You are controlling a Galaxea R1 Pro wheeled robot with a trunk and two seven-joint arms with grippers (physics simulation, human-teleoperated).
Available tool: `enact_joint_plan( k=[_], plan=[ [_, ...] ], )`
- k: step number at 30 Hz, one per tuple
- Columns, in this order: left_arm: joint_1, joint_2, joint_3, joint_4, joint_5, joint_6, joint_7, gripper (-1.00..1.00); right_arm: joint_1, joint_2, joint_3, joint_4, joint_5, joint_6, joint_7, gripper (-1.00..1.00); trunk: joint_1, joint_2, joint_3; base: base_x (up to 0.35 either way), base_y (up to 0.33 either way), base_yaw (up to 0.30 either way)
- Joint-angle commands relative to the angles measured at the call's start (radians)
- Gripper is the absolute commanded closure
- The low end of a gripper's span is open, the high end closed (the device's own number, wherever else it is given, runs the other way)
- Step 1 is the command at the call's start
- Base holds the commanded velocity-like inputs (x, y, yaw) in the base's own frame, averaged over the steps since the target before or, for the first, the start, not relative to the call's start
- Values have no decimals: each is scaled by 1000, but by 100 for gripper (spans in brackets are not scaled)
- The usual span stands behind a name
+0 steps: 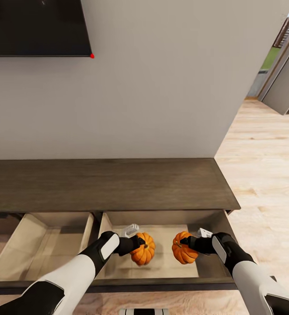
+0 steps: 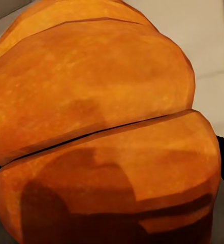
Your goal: Place each of the two pumpkins and all three candles from the living room inside a cabinet in the living room (use any cabinet), then make sure every cabinet is closed, and position the cauldron so it is next to a table in the living room.
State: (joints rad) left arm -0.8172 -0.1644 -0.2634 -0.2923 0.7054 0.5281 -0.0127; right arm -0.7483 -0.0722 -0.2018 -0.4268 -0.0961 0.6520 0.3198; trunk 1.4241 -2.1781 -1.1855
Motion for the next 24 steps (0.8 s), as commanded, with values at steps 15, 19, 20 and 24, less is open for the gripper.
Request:
enact_joint_plan(
  k=[15,19,20,24],
  plan=[
    [0,0,-5,1,3,-60,-4,100,-1,0,-3,-3,-9,7,-1,100,0,0,-25,0,0,0],
    [0,0,-4,1,3,-57,-4,100,-1,0,-3,-3,-9,7,-1,100,0,0,-32,0,0,0],
    [0,0,-5,1,3,-57,-4,100,-1,0,-4,-3,-8,7,-1,100,0,0,-33,0,0,0],
    [0,0,-4,1,3,-56,-4,100,-2,0,-4,-4,-8,6,-1,100,0,0,-40,0,0,0]
  ],
)
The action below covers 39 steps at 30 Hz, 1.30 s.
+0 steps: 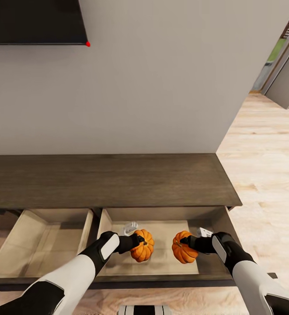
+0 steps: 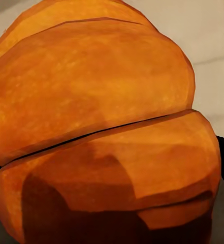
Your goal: Place each of the two pumpkins and all three candles from the living room inside a cabinet in the living room (use any cabinet), then make sure every cabinet is closed, and position the cauldron so it is next to a table in the living room.
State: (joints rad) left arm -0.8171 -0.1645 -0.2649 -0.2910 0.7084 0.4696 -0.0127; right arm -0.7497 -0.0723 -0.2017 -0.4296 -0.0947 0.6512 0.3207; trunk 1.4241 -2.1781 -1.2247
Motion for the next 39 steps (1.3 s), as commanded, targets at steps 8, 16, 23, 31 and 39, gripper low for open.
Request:
enact_joint_plan(
  k=[8,16,23,31,39],
  plan=[
    [-1,0,-2,0,0,3,-5,100,0,0,-4,-1,-10,7,-2,100,0,0,-11,0,0,0],
    [-1,0,-2,0,0,2,-5,-100,0,-1,-4,-1,-10,7,-3,-100,0,0,-12,0,0,0],
    [0,1,-2,0,0,1,-6,-100,1,0,-4,-14,-10,7,-2,-100,0,0,-12,0,0,0],
    [11,5,-2,-42,2,-6,-24,-100,7,0,0,-93,-8,6,-2,-100,0,0,-12,0,0,0],
    [144,14,-4,-335,2,6,-28,-100,74,-3,6,-357,-1,9,3,-100,0,0,-12,0,0,0]
  ],
)
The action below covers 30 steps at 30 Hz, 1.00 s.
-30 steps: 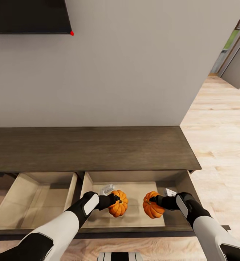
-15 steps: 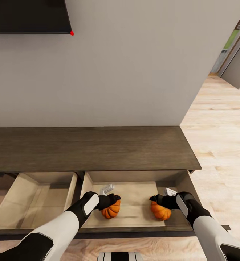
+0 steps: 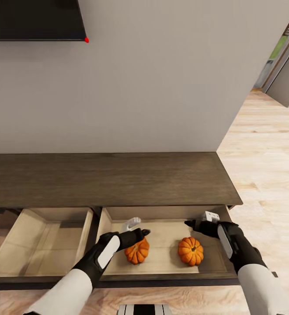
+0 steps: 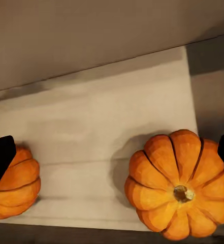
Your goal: Place each of the two pumpkins and all three candles from the living room inside a cabinet in the living room (use any cabinet), then make sure every cabinet is closed, and position the cauldron so it is next to a table in the living room.
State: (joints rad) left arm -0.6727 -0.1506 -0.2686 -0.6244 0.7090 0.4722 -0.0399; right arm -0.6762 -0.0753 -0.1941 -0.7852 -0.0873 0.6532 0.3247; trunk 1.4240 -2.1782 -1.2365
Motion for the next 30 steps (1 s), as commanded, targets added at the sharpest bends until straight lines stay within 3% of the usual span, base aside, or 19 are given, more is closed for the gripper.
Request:
enact_joint_plan(
  k=[1,6,13,22,30],
  plan=[
    [19,2,-1,-40,1,15,0,-100,23,1,-1,-46,-8,11,-1,-100,0,0,-1,0,0,0],
    [45,4,0,-95,1,42,4,-100,66,3,-1,-132,-6,23,-4,-100,0,0,-1,0,0,0],
    [52,6,0,-121,1,53,1,-100,81,-2,-1,-171,-4,41,-3,-100,0,0,-1,0,0,0],
    [53,6,0,-136,1,78,0,-100,216,-8,-4,-442,-10,50,1,-100,0,0,-1,0,0,0],
    [66,9,0,-202,1,111,1,-100,285,-9,-3,-628,-6,220,0,-100,0,0,1,-25,0,0]
  ],
)
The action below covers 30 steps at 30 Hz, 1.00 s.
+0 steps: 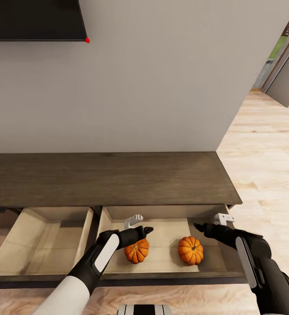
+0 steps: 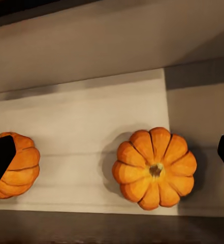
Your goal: Place each of the two pumpkins and all three candles from the living room inside a cabinet in the living room (use any cabinet), then make sure every cabinet is closed, and position the cauldron so it is next to a table in the living room.
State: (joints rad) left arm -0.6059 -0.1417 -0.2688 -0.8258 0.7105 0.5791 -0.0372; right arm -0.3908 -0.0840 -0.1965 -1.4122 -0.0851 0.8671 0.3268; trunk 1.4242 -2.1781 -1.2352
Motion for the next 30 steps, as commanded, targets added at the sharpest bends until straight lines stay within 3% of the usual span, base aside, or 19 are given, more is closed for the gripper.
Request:
enact_joint_plan(
  k=[1,11,14,15,18,19,21,23,26,28,30],
  plan=[
    [0,0,1,-3,0,7,-2,-100,2,0,-1,-11,-8,16,-2,-100,0,0,0,-163,0,0],
    [11,0,0,-60,1,23,-3,-100,53,-4,-10,-165,-14,52,4,-100,0,0,6,-287,0,0],
    [41,0,0,-142,0,49,0,-100,68,-9,-19,-188,-16,47,46,-100,0,0,7,-314,2,0],
    [73,2,0,-229,-1,71,3,-100,67,-32,-41,-196,-17,21,145,-100,0,0,7,-325,42,0],
    [101,6,0,-305,-1,82,5,-100,57,-57,-67,-200,-17,-30,244,-100,0,0,7,-328,64,0],
    [116,8,0,-351,0,87,6,-100,53,-69,-93,-202,-17,-73,298,-100,0,0,7,-330,85,0],
    [136,10,-4,-403,0,89,6,-100,50,-76,-131,-203,-18,-118,341,-100,0,0,7,-330,94,0],
    [180,17,-30,-515,-1,92,6,-100,49,-82,-193,-204,-18,-187,391,-100,0,0,7,-329,114,0],
    [226,43,-73,-629,0,94,3,-100,53,-79,-223,-204,-16,-217,410,-100,0,0,7,-313,121,0],
    [246,49,-85,-655,0,94,3,-100,55,-78,-226,-204,-11,-221,410,-100,0,0,7,-211,87,0],
    [278,58,-98,-682,-1,95,3,-100,58,-73,-218,-203,10,-225,368,-100,0,0,7,-98,41,0]
  ],
)
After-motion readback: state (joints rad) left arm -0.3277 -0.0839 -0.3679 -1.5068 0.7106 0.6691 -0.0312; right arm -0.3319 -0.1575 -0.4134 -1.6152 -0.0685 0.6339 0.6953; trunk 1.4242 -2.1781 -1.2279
